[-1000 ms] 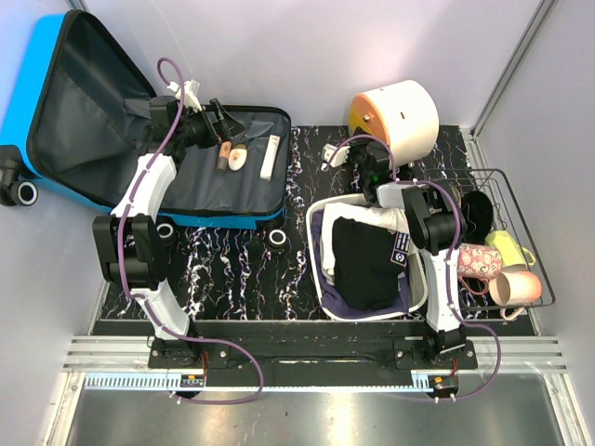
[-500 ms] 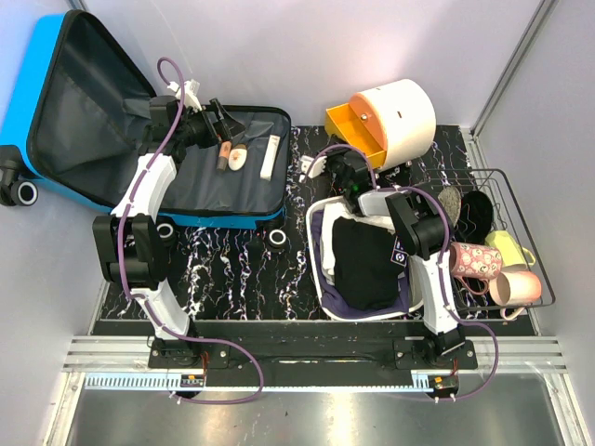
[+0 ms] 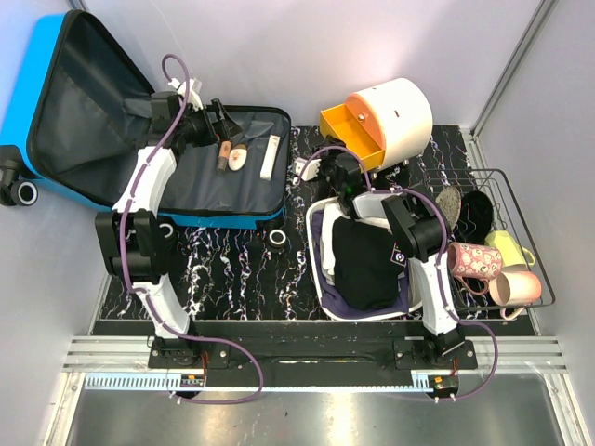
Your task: Open, take out, and arrange the luggage
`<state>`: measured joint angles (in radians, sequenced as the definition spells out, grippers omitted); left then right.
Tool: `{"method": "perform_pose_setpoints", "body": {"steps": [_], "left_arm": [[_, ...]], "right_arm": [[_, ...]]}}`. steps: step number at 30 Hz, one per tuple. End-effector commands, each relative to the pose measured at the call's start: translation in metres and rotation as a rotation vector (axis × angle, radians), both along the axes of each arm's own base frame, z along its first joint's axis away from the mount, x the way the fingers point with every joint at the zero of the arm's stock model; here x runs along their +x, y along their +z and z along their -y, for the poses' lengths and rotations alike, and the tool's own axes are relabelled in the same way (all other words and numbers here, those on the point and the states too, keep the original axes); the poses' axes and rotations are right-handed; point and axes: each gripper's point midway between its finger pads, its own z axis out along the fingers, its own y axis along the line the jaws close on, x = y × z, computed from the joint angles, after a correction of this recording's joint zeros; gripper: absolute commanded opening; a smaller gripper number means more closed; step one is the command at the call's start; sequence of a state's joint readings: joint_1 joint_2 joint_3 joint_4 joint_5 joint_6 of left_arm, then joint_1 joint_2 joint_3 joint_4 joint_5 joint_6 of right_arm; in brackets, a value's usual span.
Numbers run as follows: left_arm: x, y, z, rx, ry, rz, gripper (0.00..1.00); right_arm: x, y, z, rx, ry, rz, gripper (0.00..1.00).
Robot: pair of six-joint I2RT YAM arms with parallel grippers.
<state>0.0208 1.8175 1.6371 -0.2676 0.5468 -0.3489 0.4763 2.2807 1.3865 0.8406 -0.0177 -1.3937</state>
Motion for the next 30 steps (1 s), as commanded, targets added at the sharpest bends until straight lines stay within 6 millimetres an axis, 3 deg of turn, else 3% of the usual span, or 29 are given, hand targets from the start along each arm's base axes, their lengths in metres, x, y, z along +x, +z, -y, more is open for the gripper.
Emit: {"method": "perform_pose_setpoints", "body": {"steps": [1, 3, 4, 5, 6, 7, 9, 10, 11, 12, 13, 15, 16, 21, 25, 30], "left_arm": [[0.020, -0.007, -0.025, 0.205, 0.003, 0.012, 0.99], [0.022, -0.033, -0.028, 0.257, -0.039, -0.046, 0.99], [0.025, -0.034, -0.028, 0.278, -0.047, -0.041, 0.99], [0.028, -0.048, -0.031, 0.300, -0.046, -0.067, 0.99], [0.033, -0.053, -0.034, 0.332, -0.041, -0.064, 0.99], [0.038, -0.053, -0.038, 0.344, -0.024, -0.061, 0.99], [0.047, -0.061, -0.036, 0.376, -0.062, -0.050, 0.99], [0.050, -0.064, -0.033, 0.388, -0.070, -0.047, 0.97], [0.053, -0.075, -0.033, 0.400, -0.078, -0.058, 0.95], [0.059, -0.073, -0.034, 0.421, -0.085, -0.036, 0.93], [0.060, -0.076, -0.020, 0.427, -0.114, -0.033, 0.90], [0.067, -0.084, -0.013, 0.427, -0.133, -0.035, 0.87], [0.067, -0.087, -0.004, 0.424, -0.152, -0.039, 0.83], [0.065, -0.112, 0.032, 0.342, -0.238, -0.073, 0.76], [0.062, -0.127, 0.065, 0.331, -0.286, -0.084, 0.74], [0.072, -0.158, 0.075, 0.385, -0.217, -0.131, 0.76]], "right_arm": [[-0.014, 0.074, -0.002, 0.160, 0.004, 0.007, 0.80], [-0.020, 0.074, -0.002, 0.208, 0.014, -0.071, 0.82], [-0.027, 0.090, -0.005, 0.239, 0.036, -0.076, 0.84], [-0.031, 0.089, -0.005, 0.251, 0.043, -0.121, 0.85], [-0.035, 0.091, -0.007, 0.301, 0.052, -0.161, 0.86], [-0.041, 0.111, -0.009, 0.336, 0.075, -0.164, 0.87], [-0.048, 0.114, -0.012, 0.410, 0.077, -0.254, 0.88], [-0.051, 0.133, -0.012, 0.448, 0.088, -0.254, 0.88], [-0.054, 0.131, -0.012, 0.461, 0.079, -0.300, 0.89], [-0.057, 0.136, -0.013, 0.519, 0.075, -0.337, 0.89], [-0.060, 0.153, -0.014, 0.555, 0.083, -0.340, 0.89], [-0.066, 0.154, -0.014, 0.617, 0.071, -0.417, 0.89], [-0.068, 0.165, -0.014, 0.642, 0.072, -0.418, 0.90], [-0.071, 0.164, -0.005, 0.747, 0.001, -0.525, 0.90], [-0.065, 0.171, 0.013, 0.842, -0.082, -0.571, 0.91], [-0.063, 0.171, 0.030, 0.939, -0.167, -0.642, 0.91]]}}
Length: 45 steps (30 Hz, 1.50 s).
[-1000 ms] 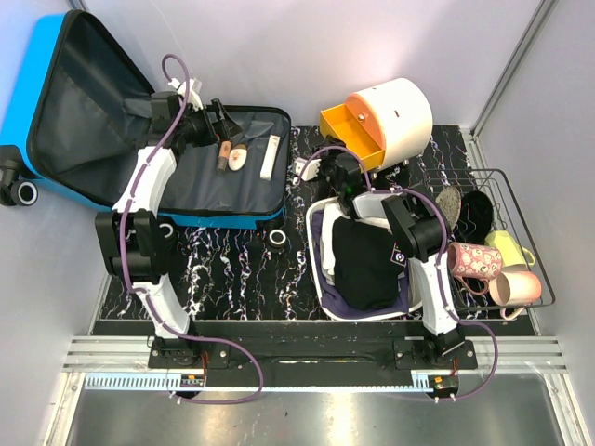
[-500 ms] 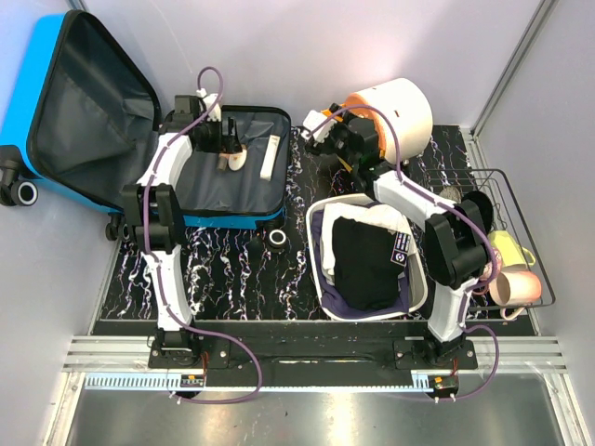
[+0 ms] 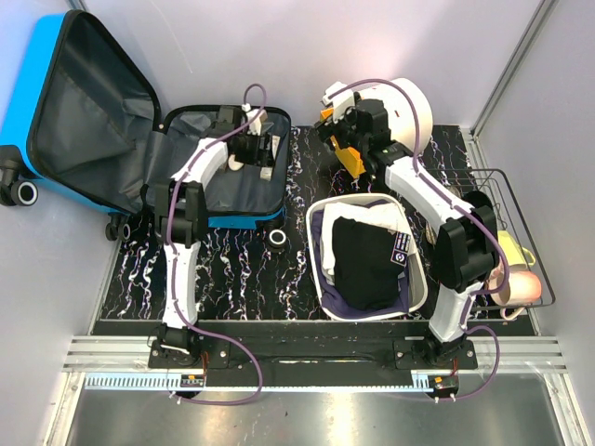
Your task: Open, take out, and arrange the luggage
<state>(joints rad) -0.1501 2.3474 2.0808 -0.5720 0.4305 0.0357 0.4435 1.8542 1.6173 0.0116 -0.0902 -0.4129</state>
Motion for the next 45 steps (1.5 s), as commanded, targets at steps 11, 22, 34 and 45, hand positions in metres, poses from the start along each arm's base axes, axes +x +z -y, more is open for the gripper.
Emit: {"method": "perform_pose_setpoints", "body": {"steps": [11, 22, 34, 45], "left_arm": [[0.033, -0.039, 0.016, 0.276, 0.155, 0.056, 0.62], [0.017, 0.113, 0.028, -0.148, 0.077, 0.218, 0.17], [-0.094, 0.294, 0.060, -0.688, -0.145, 0.494, 0.16], [-0.152, 0.362, 0.091, -0.967, -0.412, 0.508, 0.14]], "right_arm": [[-0.002, 0.043, 0.051, 0.152, -0.173, -0.073, 0.91], [-0.029, 0.043, 0.030, 0.237, 0.002, -0.225, 0.91], [-0.060, 0.146, -0.038, 0.721, 0.415, -0.264, 0.84], [-0.095, 0.200, -0.060, 0.871, 0.661, -0.231, 0.82]]}}
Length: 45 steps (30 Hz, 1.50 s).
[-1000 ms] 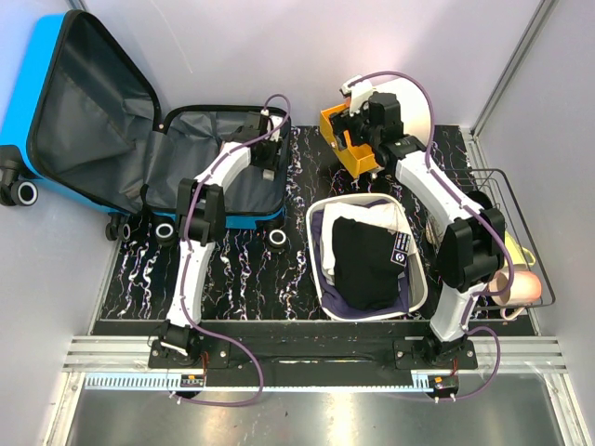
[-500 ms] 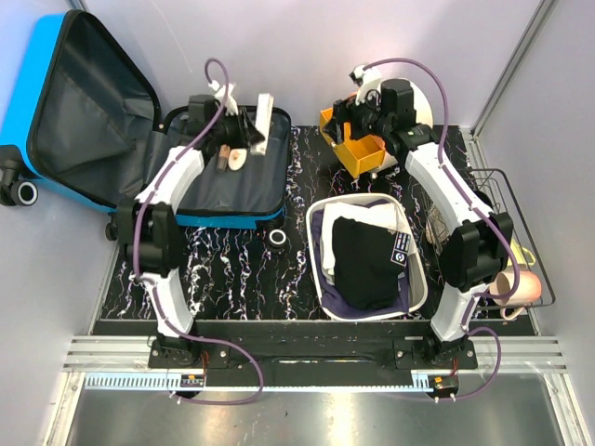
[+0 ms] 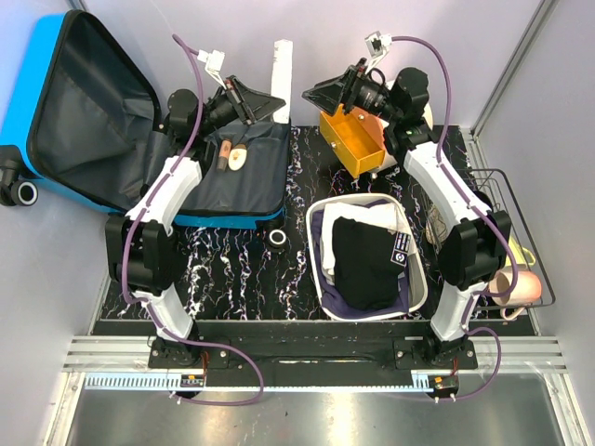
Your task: Open, take out, and arrange the luggage
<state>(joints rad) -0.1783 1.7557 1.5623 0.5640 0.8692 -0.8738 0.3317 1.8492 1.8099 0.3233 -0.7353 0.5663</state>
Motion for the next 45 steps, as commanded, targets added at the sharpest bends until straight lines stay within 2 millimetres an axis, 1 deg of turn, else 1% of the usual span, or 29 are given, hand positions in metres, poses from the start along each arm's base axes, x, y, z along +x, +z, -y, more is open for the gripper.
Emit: {"method": "perform_pose_setpoints", "body": {"steps": [1, 4, 9, 13, 17, 18, 20, 21, 22, 23, 24, 25, 26, 27, 28, 29, 30, 31, 32, 33, 34, 35, 36, 37, 39, 41, 42, 43, 45], "left_arm": [[-0.037, 0.038, 0.014, -0.066, -0.140, 0.117, 0.14], [-0.045, 0.041, 0.018, -0.087, -0.163, 0.123, 0.14], [-0.053, 0.038, 0.025, -0.097, -0.195, 0.114, 0.13], [-0.058, 0.035, 0.030, -0.093, -0.210, 0.103, 0.14], [-0.062, 0.033, 0.032, -0.089, -0.215, 0.098, 0.14], [-0.062, 0.034, 0.032, -0.087, -0.211, 0.095, 0.15], [-0.060, 0.028, 0.031, -0.063, -0.195, 0.076, 0.37], [-0.058, 0.024, 0.031, -0.051, -0.186, 0.062, 0.41], [-0.054, 0.020, 0.028, -0.031, -0.163, 0.078, 0.46], [-0.051, 0.014, 0.026, -0.014, -0.146, 0.044, 0.61], [-0.047, 0.008, 0.024, 0.007, -0.127, 0.029, 0.72], [-0.038, 0.001, 0.015, 0.059, -0.078, 0.075, 0.79], [-0.030, -0.016, 0.007, 0.102, -0.024, -0.009, 0.92], [-0.019, -0.023, -0.004, 0.162, 0.039, 0.030, 0.98], [-0.005, -0.041, -0.023, 0.207, 0.126, -0.058, 0.99], [0.002, -0.050, -0.034, 0.242, 0.170, -0.080, 0.99], [0.010, -0.049, -0.046, 0.300, 0.223, -0.042, 0.99], [0.017, -0.064, -0.060, 0.348, 0.279, -0.106, 0.99], [0.021, -0.070, -0.067, 0.377, 0.298, -0.112, 0.99], [0.024, -0.069, -0.073, 0.422, 0.319, -0.079, 0.99], [0.024, -0.080, -0.077, 0.457, 0.331, -0.118, 0.99], [0.026, -0.086, -0.077, 0.473, 0.324, -0.129, 0.99], [0.027, -0.087, -0.078, 0.482, 0.322, -0.130, 0.99], [0.025, -0.090, -0.077, 0.484, 0.310, -0.140, 0.99], [0.026, -0.099, -0.078, 0.489, 0.309, -0.161, 0.99], [0.028, -0.105, -0.078, 0.495, 0.310, -0.171, 0.99], [0.030, -0.109, -0.078, 0.502, 0.312, -0.176, 0.99], [0.032, -0.113, -0.081, 0.510, 0.324, -0.188, 0.99], [0.036, -0.117, -0.083, 0.527, 0.340, -0.193, 0.99]], "right_arm": [[-0.028, 0.034, -0.012, 0.063, 0.112, 0.080, 0.82], [-0.025, 0.030, -0.015, 0.063, 0.105, 0.063, 0.82], [-0.027, 0.034, -0.021, 0.080, 0.122, 0.057, 0.81], [-0.033, 0.037, -0.029, 0.100, 0.166, 0.048, 0.73], [-0.036, 0.035, -0.032, 0.101, 0.181, 0.036, 0.41], [-0.037, 0.035, -0.031, 0.102, 0.181, 0.033, 0.35], [-0.040, 0.037, -0.029, 0.099, 0.172, 0.042, 0.26], [-0.038, 0.036, -0.027, 0.090, 0.158, 0.043, 0.11], [-0.037, 0.039, -0.024, 0.091, 0.135, 0.049, 0.05], [-0.035, 0.040, -0.021, 0.084, 0.115, 0.055, 0.00], [-0.031, 0.035, -0.017, 0.056, 0.085, 0.056, 0.00], [-0.025, 0.041, -0.008, 0.049, 0.026, 0.072, 0.00], [-0.020, 0.041, -0.003, 0.026, -0.019, 0.078, 0.00], [-0.009, 0.021, 0.003, -0.078, -0.085, 0.085, 0.00], [0.005, 0.024, 0.015, -0.122, -0.198, 0.103, 0.00], [0.013, -0.002, 0.024, -0.258, -0.252, 0.108, 0.00], [0.020, -0.015, 0.031, -0.331, -0.295, 0.112, 0.00], [0.038, -0.022, 0.045, -0.399, -0.406, 0.104, 0.00], [0.043, -0.044, 0.056, -0.514, -0.443, 0.079, 0.00], [0.049, -0.055, 0.064, -0.578, -0.476, 0.066, 0.00], [0.063, -0.061, 0.072, -0.638, -0.529, 0.060, 0.00], [0.063, -0.081, 0.081, -0.725, -0.541, 0.006, 0.00], [0.068, -0.086, 0.088, -0.769, -0.572, -0.008, 0.00], [0.078, -0.090, 0.089, -0.801, -0.583, -0.005, 0.00], [0.082, -0.103, 0.093, -0.883, -0.590, -0.018, 0.00], [0.097, -0.112, 0.098, -0.958, -0.628, -0.001, 0.00], [0.101, -0.106, 0.101, -0.972, -0.663, 0.017, 0.01], [0.109, -0.122, 0.100, -1.008, -0.657, 0.008, 0.01], [0.116, -0.131, 0.105, -1.059, -0.671, 0.016, 0.02]]}}
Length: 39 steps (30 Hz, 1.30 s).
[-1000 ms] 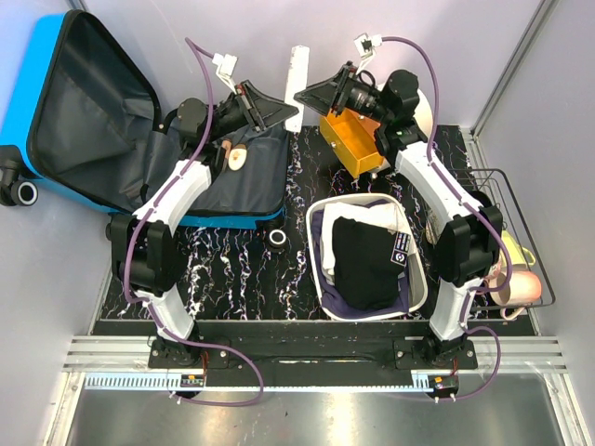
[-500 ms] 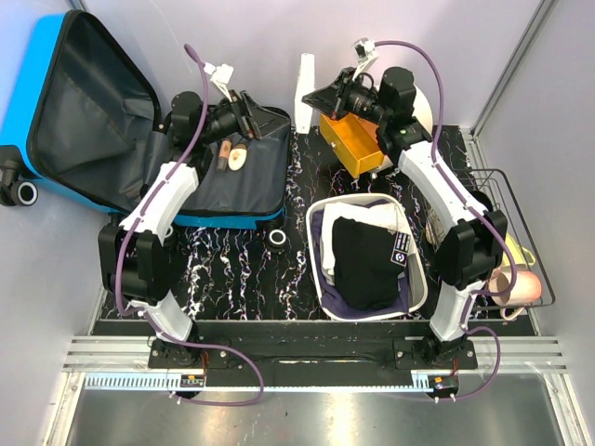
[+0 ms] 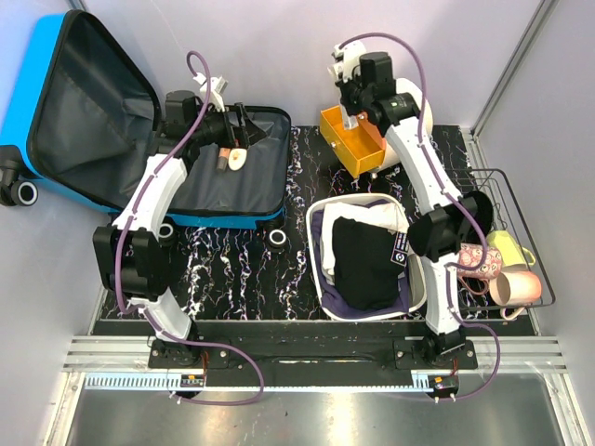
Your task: Open, take out, and arrange the luggage
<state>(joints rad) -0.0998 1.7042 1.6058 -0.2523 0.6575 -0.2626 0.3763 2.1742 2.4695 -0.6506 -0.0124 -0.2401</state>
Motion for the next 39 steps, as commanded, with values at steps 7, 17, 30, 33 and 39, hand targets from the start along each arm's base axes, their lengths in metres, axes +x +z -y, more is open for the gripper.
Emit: {"method": "perform_pose_setpoints", "body": {"steps": [7, 17, 30, 33, 39], "left_arm": [[0.022, -0.027, -0.028, 0.154, 0.130, -0.036, 0.99], [0.054, -0.075, -0.066, 0.433, 0.205, -0.070, 0.99], [0.127, -0.153, -0.097, 0.577, 0.269, -0.143, 0.69], [0.137, -0.178, -0.101, 0.586, 0.280, -0.177, 0.69], [0.142, -0.207, -0.104, 0.575, 0.279, -0.225, 0.75]], "right_arm": [[0.022, -0.068, 0.026, -0.301, -0.082, -0.071, 0.04], [0.030, -0.077, 0.018, -0.297, -0.078, -0.066, 0.67], [0.001, -0.016, -0.024, -0.036, 0.077, -0.024, 0.72], [-0.002, -0.013, -0.023, -0.026, 0.070, -0.027, 0.72], [-0.002, -0.012, -0.020, -0.018, 0.052, -0.029, 0.73]]}}
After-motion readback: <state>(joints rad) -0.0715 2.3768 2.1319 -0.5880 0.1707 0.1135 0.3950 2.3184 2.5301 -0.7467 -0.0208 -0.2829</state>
